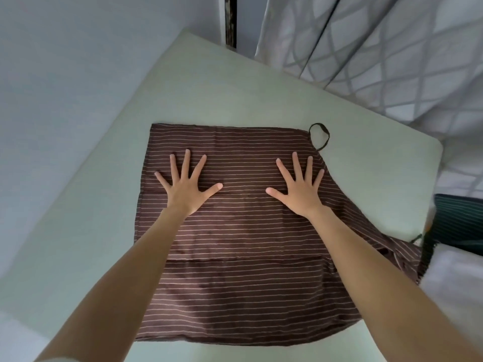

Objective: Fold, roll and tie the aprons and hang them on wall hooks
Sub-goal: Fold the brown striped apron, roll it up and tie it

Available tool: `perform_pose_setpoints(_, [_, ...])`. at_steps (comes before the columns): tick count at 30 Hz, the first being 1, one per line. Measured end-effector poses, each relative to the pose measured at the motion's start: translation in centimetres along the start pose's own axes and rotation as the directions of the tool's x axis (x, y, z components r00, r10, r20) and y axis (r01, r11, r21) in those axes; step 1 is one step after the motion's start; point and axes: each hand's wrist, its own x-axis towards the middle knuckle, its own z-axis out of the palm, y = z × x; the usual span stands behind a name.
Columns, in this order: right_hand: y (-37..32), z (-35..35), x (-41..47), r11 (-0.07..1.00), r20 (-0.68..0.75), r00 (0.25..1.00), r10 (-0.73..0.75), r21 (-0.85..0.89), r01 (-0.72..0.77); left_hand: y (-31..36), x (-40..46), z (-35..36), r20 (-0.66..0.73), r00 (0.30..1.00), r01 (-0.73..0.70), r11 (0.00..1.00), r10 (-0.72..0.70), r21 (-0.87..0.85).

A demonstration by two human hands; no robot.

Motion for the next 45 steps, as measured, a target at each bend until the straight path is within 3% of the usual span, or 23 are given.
perform_pose_setpoints(6, [-0.4, -0.6, 3.1, 0.998, -0.025, 0.998, -0.053, -0.021, 0.052, -0.6, 0.8, 0.5, -0.053, 0.998, 0.038, 0.999, -0.036, 0.028])
perform_pose_setpoints(10, [-0.1, -1.4, 2.4, 0.980, -0.087, 0.992, -0.097, 0.167, 0.110, -0.1, 0.5, 0.1, -0.088, 0.996, 0.026, 1.000, -0.025, 0.006])
perform_pose_setpoints(12, [0.2, -1.8, 0.3, 0.955, -0.207, 0.971, -0.121, 0.243, 0.171, 0.9, -0.4, -0.4, -0.173, 0.985, -0.033, 0.995, 0.016, -0.097])
perform_pose_setpoints(15, [1.0, -1.2, -5.6, 0.927, -0.367, 0.923, -0.114, 0.294, 0.232, 3.2, -3.7, -0.3, -0.282, 0.945, -0.238, 0.939, 0.164, -0.250])
perform_pose_setpoints(17, [2.0, -0.1, -10.4, 0.927, -0.468, 0.883, -0.027, 0.319, 0.197, 5.5, -6.6, 0.3, -0.274, 0.920, -0.362, 0.879, 0.281, -0.311])
perform_pose_setpoints(20, [4.9, 1.8, -16.8, 0.897, -0.536, 0.809, 0.239, 0.440, 0.027, 9.8, -9.9, 1.0, -0.217, 0.898, -0.439, 0.805, 0.382, -0.399])
perform_pose_setpoints(24, [9.6, 3.8, -21.2, 0.774, -0.418, 0.693, 0.588, 0.539, -0.332, 16.1, -11.3, 1.6, -0.198, 0.809, -0.582, 0.703, 0.554, -0.410])
perform_pose_setpoints(28, [13.5, 3.8, -22.4, 0.658, -0.323, 0.616, 0.719, 0.604, -0.450, 22.5, -10.4, 2.1, -0.159, 0.691, -0.709, 0.619, 0.705, -0.337])
perform_pose_setpoints(31, [15.7, 3.2, -22.3, 0.630, -0.248, 0.649, 0.719, 0.628, -0.458, 27.2, -9.6, 1.6, -0.086, 0.623, -0.766, 0.583, 0.778, -0.273])
perform_pose_setpoints(36, [18.9, 3.4, -21.1, 0.715, -0.186, 0.773, 0.606, 0.554, -0.427, 32.7, -8.6, 1.7, -0.009, 0.558, -0.804, 0.539, 0.830, -0.252])
perform_pose_setpoints(38, [20.1, 3.6, -20.4, 0.688, -0.163, 0.793, 0.587, 0.616, -0.383, 34.8, -8.4, 2.2, 0.011, 0.511, -0.846, 0.505, 0.860, -0.172])
perform_pose_setpoints(41, [21.5, 4.3, -20.0, 0.642, -0.132, 0.820, 0.556, 0.695, -0.323, 37.6, -8.2, 3.0, 0.179, 0.461, -0.887, 0.461, 0.869, 0.044])
perform_pose_setpoints(43, [22.2, 4.6, -20.0, 0.651, -0.126, 0.842, 0.525, 0.697, -0.302, 38.5, -7.8, 3.1, 0.192, 0.464, -0.885, 0.446, 0.865, 0.132])
perform_pose_setpoints(45, [23.0, 5.0, -20.2, 0.693, -0.131, 0.852, 0.506, 0.649, -0.312, 38.9, -7.2, 2.7, 0.091, 0.517, -0.856, 0.516, 0.851, 0.031])
